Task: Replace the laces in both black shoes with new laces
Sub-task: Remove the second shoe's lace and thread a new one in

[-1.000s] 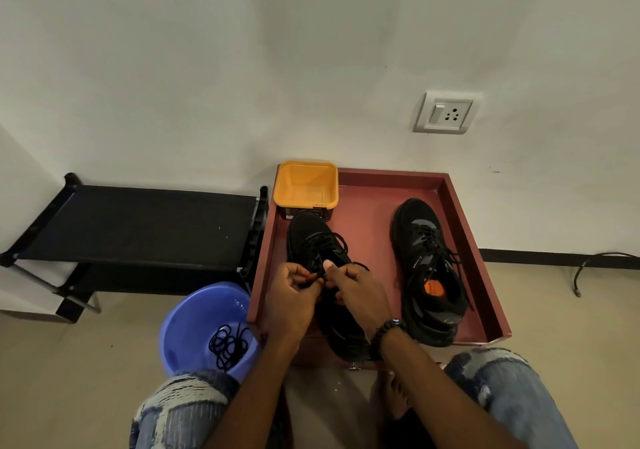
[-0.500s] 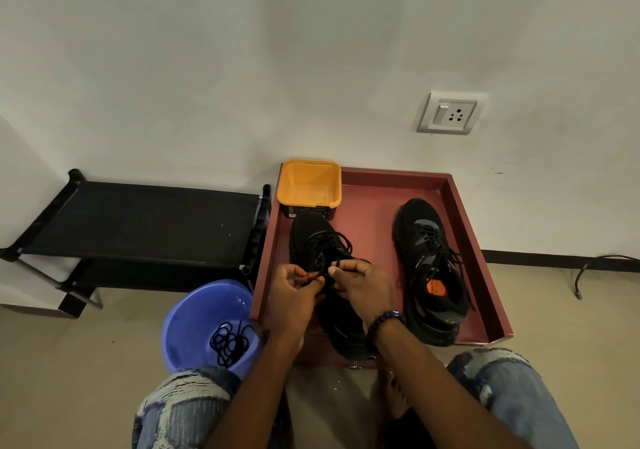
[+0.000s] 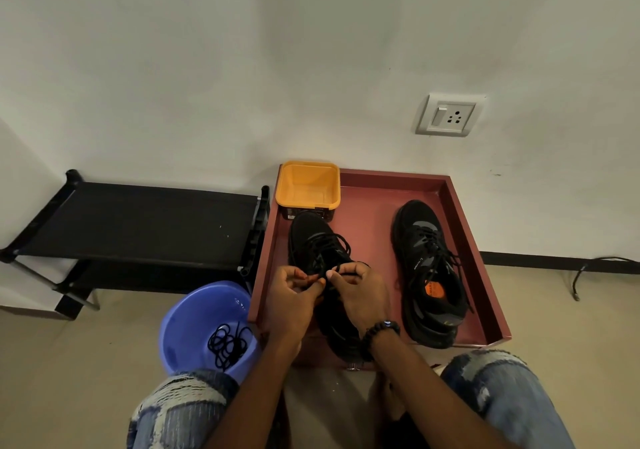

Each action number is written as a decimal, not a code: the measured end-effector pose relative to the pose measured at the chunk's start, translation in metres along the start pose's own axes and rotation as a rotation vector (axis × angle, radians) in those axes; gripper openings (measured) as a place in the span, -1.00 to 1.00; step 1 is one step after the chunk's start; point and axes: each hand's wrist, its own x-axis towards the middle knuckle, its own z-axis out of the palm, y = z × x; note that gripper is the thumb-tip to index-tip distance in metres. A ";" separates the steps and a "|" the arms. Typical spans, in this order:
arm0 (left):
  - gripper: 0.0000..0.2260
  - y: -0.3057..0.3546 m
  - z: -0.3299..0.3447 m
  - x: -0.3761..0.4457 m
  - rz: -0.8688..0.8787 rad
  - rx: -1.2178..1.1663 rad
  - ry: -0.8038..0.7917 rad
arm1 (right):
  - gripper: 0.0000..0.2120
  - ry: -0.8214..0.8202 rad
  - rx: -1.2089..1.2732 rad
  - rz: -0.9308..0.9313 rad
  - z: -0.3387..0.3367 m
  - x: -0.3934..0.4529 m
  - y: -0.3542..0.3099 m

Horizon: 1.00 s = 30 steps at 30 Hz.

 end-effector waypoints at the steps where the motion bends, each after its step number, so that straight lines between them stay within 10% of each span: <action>1: -0.75 -0.001 0.000 0.000 0.018 0.027 -0.001 | -0.88 0.028 -0.006 0.006 0.001 0.000 -0.001; 30: -0.76 0.000 0.001 0.000 0.177 0.185 -0.055 | -0.90 0.008 -0.032 0.002 -0.001 -0.003 0.001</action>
